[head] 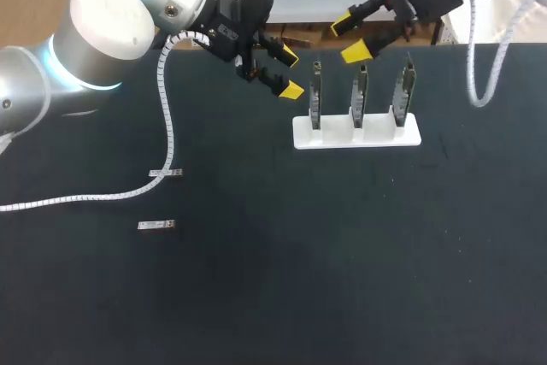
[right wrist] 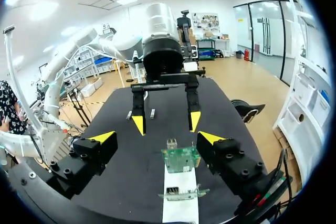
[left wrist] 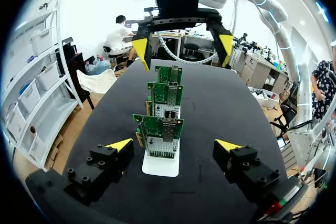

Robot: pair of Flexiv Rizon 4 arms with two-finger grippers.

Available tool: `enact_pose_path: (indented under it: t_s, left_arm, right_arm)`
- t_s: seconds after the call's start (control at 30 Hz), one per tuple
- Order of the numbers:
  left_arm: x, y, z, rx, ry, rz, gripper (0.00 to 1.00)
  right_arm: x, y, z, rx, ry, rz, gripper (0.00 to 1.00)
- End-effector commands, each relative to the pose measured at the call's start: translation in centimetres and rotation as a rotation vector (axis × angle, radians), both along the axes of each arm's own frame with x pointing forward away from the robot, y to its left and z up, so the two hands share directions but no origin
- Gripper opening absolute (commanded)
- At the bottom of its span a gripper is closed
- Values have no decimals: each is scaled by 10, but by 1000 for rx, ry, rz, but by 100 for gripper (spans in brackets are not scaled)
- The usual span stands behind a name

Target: Pick up the optical module with the left hand, and insert it into the network port with the right hand.

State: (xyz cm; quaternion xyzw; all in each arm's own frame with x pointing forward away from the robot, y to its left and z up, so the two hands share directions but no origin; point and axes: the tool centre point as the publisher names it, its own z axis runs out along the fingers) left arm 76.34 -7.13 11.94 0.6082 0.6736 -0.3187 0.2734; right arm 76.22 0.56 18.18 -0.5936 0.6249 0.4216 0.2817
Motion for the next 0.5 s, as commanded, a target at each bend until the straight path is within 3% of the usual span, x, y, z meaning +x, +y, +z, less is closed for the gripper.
enact_pose_path:
  t_s: [0.03,0.07,0.1,0.5]
  left_arm:
    - [1,-1,1,5,4,-1,100]
    - [1,-1,1,5,4,-1,100]
    - [1,-1,1,5,4,-1,100]
    - [1,-1,1,5,4,-1,100]
  right_arm:
    - [4,2,-1,-8,1,10,100]
    - [3,2,-1,-18,-47,-32,39]
    - [4,3,-2,-23,-45,-35,0]
    - [0,10,-1,-19,-81,-82,0]
